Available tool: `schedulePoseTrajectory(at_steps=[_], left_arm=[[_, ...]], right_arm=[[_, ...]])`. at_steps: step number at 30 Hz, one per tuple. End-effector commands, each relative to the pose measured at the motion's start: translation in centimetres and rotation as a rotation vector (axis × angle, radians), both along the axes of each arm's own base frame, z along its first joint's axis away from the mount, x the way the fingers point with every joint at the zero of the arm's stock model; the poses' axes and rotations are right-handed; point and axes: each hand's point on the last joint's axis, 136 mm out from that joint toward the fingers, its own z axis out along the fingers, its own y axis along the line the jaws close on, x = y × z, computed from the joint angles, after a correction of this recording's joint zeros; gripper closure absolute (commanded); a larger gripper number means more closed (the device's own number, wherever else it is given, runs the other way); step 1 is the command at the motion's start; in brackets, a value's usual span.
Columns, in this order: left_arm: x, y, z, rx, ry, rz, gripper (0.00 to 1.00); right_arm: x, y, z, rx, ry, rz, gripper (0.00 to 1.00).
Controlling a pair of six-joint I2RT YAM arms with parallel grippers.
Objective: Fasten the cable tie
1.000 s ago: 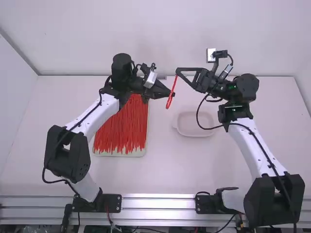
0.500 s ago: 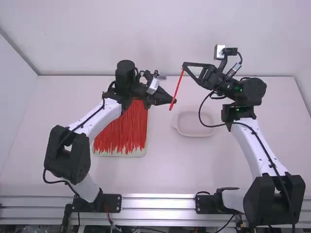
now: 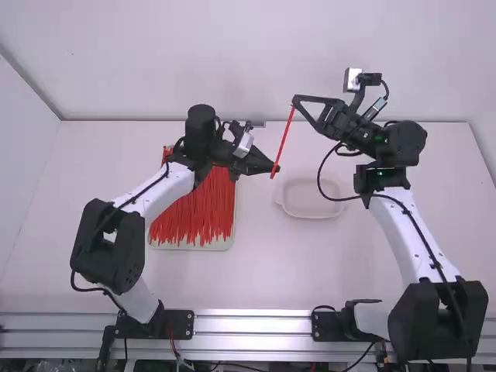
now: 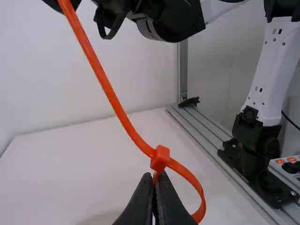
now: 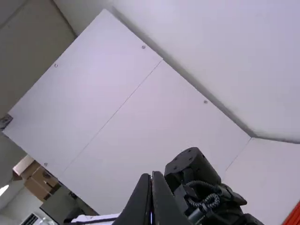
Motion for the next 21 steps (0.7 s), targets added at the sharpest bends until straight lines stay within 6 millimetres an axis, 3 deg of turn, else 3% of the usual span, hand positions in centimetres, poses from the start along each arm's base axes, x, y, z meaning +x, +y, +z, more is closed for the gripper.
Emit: schedulePoseTrajectory(at_steps=[1, 3, 5, 9, 13, 21], left_arm=[[-0.8, -0.1, -1.7, 0.015, 0.061, -0.037, 0.98], [-0.8, -0.1, -1.6, 0.013, 0.056, -0.038, 0.98], [-0.7, -0.1, -1.5, 0.018, 0.072, -0.035, 0.98], [-0.7, -0.1, -1.3, 0.024, 0.095, -0.034, 0.98], [-0.6, -0.1, -1.3, 0.024, 0.096, -0.032, 0.98], [-0.1, 0.4, -1.3, 0.023, 0.092, -0.013, 0.98]], right_arm=[[-0.5, -1.1, 4.2, 0.014, -0.172, -0.087, 0.81], [-0.1, -0.7, 3.3, -0.008, -0.150, -0.087, 0.58], [0.7, -0.3, 1.8, -0.043, -0.104, -0.096, 0.28], [1.6, 0.0, -0.5, -0.102, -0.041, -0.100, 0.02], [2.2, -0.2, -3.4, -0.136, 0.121, -0.081, 0.01], [2.0, 0.0, -9.4, -0.270, 0.287, -0.061, 0.01]])
